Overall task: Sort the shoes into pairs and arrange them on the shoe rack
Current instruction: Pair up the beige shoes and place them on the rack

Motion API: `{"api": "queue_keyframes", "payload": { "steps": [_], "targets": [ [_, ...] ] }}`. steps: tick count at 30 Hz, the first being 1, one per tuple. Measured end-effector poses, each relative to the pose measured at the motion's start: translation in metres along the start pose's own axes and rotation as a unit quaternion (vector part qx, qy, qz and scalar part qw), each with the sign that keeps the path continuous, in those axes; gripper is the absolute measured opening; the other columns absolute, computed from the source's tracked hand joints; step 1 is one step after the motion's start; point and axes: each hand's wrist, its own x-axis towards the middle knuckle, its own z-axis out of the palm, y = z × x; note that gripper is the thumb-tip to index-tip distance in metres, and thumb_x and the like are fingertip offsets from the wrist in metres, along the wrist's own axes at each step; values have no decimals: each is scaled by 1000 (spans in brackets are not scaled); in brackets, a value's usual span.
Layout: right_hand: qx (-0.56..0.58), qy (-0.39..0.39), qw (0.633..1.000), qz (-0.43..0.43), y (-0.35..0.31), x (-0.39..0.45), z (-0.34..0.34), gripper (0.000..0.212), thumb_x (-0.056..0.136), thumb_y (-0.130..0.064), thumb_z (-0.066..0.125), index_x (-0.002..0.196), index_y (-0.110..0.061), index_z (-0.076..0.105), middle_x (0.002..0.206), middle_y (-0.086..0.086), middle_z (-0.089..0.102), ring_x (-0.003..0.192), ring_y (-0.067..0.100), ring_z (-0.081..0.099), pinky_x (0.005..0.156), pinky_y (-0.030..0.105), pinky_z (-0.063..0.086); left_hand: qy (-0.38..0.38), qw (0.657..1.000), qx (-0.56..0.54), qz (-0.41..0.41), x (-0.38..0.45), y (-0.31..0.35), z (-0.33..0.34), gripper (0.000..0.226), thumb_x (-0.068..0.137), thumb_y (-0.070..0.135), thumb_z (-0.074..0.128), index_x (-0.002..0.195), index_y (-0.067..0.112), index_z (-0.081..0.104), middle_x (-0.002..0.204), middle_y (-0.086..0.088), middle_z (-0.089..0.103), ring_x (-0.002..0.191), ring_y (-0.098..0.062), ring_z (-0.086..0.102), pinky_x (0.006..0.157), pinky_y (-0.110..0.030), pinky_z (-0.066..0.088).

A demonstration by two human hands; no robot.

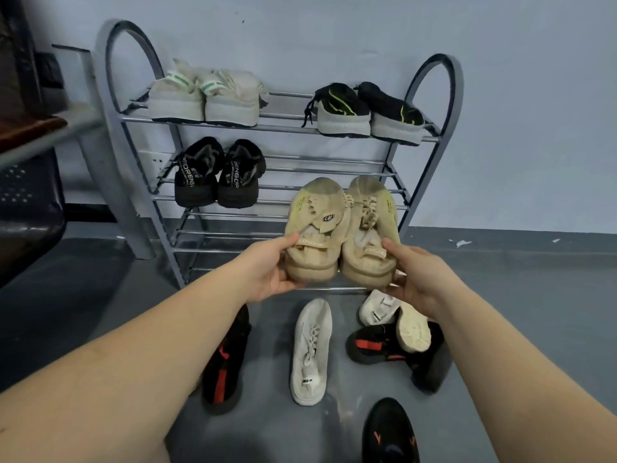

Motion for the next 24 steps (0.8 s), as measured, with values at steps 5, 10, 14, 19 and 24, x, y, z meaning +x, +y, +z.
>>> {"api": "queue_keyframes", "payload": {
  "steps": [5,10,14,19,24],
  "targets": [
    [27,26,999,-1,-4,28,9,21,89,-29,63,106,-17,58,97,9,60,89,25,54,74,38,53,14,999,-40,-8,31,11,3,34,96,31,48,125,14,54,125,-7,61,97,-23,61,81,-39,50],
    [42,53,998,12,-6,54,14,11,91,-30,61,94,-20,59,95,5,65,93,25,61,72,37,55,33,998,-58,-11,57,14,7,26,96,33,48,115,17,55,116,-5,62,104,-23,58,88,-40,45],
    [57,68,996,4,-7,68,16,26,90,-40,60,97,-16,63,89,1,68,86,20,64,77,37,54,26,997,-77,-10,73,18,9,31,96,35,48,119,16,56,116,-6,63,97,-21,61,77,-36,50],
    [10,105,993,-43,-9,83,15,37,88,-46,60,106,-13,64,102,6,69,90,22,64,93,47,53,21,992,-114,45,88,27,18,29,93,31,54,115,14,58,109,-3,64,101,-19,61,82,-33,51],
    [-28,59,994,-88,-7,91,10,95,54,-59,82,131,-14,51,120,2,66,107,19,65,98,43,50,-18,995,-5,98,96,24,21,51,82,17,68,130,12,50,120,-2,65,108,-15,61,92,-30,49]
  ]
}}
